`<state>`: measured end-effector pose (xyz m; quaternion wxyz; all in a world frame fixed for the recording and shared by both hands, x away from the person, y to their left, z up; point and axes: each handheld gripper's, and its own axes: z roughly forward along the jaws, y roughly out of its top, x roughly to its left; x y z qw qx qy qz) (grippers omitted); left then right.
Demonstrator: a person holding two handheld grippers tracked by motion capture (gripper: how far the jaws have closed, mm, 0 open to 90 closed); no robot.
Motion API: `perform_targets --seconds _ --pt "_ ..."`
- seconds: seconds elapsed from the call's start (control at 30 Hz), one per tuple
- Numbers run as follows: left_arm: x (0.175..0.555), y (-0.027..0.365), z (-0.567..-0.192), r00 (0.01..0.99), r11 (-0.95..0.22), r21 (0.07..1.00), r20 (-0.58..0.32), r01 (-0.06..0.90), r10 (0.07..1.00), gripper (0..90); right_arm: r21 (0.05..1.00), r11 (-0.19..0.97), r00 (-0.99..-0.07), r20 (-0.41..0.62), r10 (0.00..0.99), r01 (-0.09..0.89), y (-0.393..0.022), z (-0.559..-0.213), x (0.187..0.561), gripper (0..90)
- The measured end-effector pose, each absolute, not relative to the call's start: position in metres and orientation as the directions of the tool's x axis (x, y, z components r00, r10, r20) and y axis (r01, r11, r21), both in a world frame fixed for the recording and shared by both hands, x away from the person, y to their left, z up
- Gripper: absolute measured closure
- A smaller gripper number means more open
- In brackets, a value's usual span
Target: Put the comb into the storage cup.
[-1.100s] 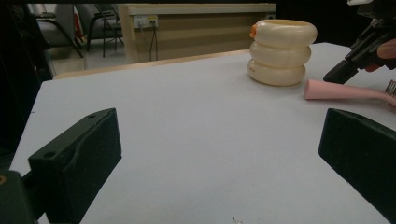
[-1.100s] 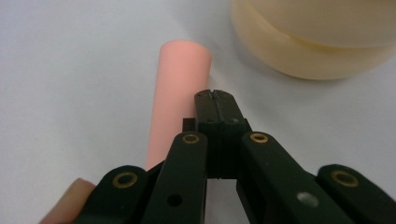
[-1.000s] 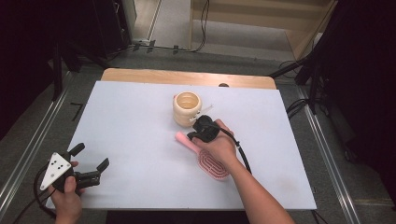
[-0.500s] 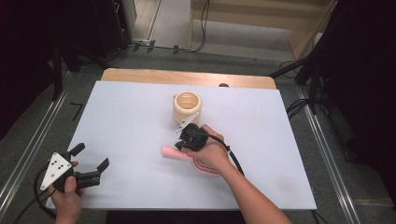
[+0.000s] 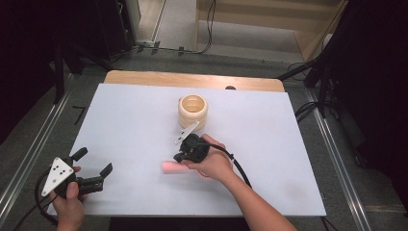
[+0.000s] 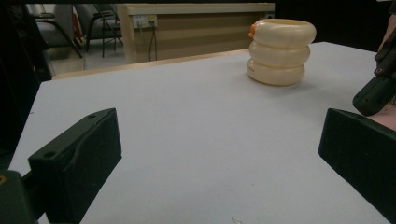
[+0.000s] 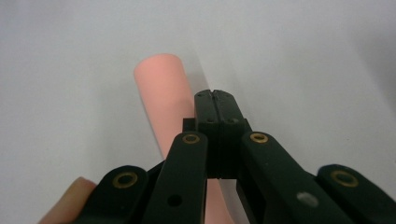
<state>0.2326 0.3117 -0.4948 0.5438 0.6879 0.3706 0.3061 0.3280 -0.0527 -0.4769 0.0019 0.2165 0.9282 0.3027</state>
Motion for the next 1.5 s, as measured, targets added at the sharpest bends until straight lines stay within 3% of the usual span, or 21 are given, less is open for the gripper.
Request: perform_targets --seconds 0.17,0.2,0.37,0.47,0.67,0.8,1.5 --pt "0.232 0.312 -0.495 0.536 -0.133 0.975 0.019 0.176 0.844 0.0 0.650 0.658 -0.895 0.079 0.438 0.380 -0.062 -0.469 0.328 85.5" --pt "0.232 0.312 -0.495 0.536 -0.134 0.976 0.020 0.174 0.844 0.0 0.671 0.637 -0.894 0.087 0.440 0.379 -0.065 -0.467 0.328 76.9" --pt "0.232 0.312 -0.495 0.538 -0.133 0.976 0.020 0.172 0.842 0.0 0.771 0.549 -0.886 0.040 0.463 0.322 -0.081 -0.460 0.326 54.0" --pt "0.232 0.312 -0.495 0.541 -0.140 0.975 0.026 0.172 0.841 0.0 0.792 0.515 -0.855 0.016 0.518 0.328 -0.094 -0.457 0.323 50.8" --pt "0.232 0.311 -0.495 0.544 -0.146 0.975 0.032 0.168 0.839 0.0 0.837 0.404 -0.806 0.071 0.588 0.369 -0.121 -0.452 0.315 14.2" --pt "0.232 0.311 -0.495 0.545 -0.147 0.975 0.033 0.167 0.838 0.0 0.874 0.322 -0.789 0.107 0.605 0.365 -0.140 -0.451 0.310 0.0" --pt "0.232 0.310 -0.495 0.544 -0.147 0.975 0.034 0.166 0.838 0.0 0.934 0.185 -0.704 0.092 0.704 0.307 -0.215 -0.456 0.277 0.0"
